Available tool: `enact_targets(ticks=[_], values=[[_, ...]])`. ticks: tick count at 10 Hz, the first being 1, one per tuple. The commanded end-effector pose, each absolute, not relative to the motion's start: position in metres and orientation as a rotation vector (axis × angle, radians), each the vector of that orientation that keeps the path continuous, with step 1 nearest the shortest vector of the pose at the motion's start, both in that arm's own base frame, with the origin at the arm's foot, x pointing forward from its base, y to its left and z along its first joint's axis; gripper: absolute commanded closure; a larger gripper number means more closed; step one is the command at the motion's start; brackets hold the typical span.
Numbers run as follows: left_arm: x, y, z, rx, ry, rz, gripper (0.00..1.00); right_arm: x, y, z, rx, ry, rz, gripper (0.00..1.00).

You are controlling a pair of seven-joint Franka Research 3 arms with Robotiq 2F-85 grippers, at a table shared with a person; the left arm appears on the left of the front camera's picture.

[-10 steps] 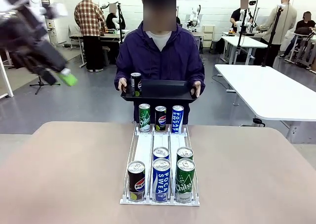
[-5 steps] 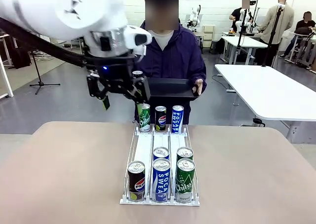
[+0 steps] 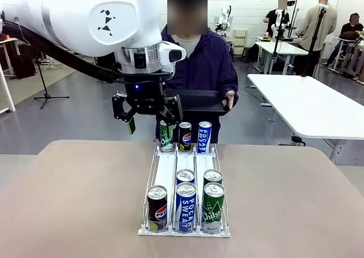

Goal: Retrieve and hand over the desired beverage to the person.
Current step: Pick up another can of the same type that the person held from the Automatic Can Dispenser.

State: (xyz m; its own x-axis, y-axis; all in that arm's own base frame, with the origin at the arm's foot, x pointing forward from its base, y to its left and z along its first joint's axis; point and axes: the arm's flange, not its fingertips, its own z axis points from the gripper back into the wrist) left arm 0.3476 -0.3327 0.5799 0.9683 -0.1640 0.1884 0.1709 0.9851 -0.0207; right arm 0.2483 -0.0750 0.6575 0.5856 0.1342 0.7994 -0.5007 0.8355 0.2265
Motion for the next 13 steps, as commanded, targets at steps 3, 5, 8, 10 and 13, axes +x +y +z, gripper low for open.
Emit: enact_targets(ticks=[3, 5, 8, 10, 13], values=[[0.343, -0.327, 0.584, -0.023, -0.204, -0.183, 0.0, 0.25, -0.074, 0.657, 0.481, -0.876, 0.396, 0.0], [0.345, -0.332, 0.585, -0.041, -0.195, -0.17, 0.0, 0.25, -0.074, 0.657, 0.481, -0.876, 0.396, 0.0], [0.323, -0.401, 0.552, 0.04, -0.193, -0.132, 0.0, 0.25, -0.074, 0.657, 0.481, -0.876, 0.396, 0.0], [0.32, -0.418, 0.527, 0.032, -0.186, -0.115, 0.0, 0.25, -0.074, 0.657, 0.481, -0.876, 0.396, 0.0], [0.316, -0.421, 0.497, -0.018, -0.194, -0.155, 0.0, 0.25, -0.074, 0.657, 0.481, -0.876, 0.396, 0.0]])
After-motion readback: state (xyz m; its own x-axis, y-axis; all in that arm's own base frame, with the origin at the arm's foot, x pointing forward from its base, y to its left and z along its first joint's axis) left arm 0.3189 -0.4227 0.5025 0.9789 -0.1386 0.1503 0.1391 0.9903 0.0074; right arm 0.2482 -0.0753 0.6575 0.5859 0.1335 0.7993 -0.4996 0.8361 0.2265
